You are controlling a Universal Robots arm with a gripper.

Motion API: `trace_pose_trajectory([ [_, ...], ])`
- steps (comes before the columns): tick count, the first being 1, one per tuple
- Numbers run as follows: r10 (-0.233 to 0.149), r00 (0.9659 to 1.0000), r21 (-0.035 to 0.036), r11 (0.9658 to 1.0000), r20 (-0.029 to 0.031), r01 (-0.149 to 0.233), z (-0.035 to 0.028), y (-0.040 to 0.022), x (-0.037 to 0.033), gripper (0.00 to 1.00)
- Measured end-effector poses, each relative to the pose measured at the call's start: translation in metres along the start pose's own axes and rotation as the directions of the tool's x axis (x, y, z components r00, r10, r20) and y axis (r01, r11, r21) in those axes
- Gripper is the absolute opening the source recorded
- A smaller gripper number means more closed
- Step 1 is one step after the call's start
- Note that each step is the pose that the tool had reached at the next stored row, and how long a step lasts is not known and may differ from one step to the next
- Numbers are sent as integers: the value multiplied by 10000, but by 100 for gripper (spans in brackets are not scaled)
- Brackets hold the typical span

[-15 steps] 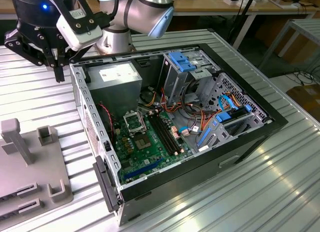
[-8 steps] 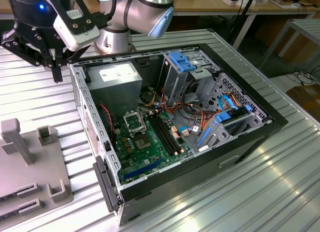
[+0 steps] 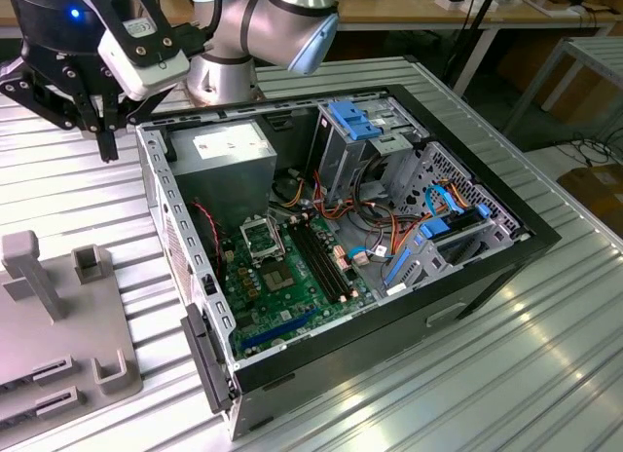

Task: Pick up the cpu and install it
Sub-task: 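Reach for the cpu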

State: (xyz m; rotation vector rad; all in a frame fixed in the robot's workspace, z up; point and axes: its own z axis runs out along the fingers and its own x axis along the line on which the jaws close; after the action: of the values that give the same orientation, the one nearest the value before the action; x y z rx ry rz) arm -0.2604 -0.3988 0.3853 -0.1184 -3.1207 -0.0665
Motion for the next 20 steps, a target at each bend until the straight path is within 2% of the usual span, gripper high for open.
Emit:
trace_pose_trajectory([
  [8, -1, 10000, 0, 10000, 0, 1, 2, -5, 68, 11],
  [20, 0, 10000, 0, 10000, 1, 0, 2, -8, 101, 11],
])
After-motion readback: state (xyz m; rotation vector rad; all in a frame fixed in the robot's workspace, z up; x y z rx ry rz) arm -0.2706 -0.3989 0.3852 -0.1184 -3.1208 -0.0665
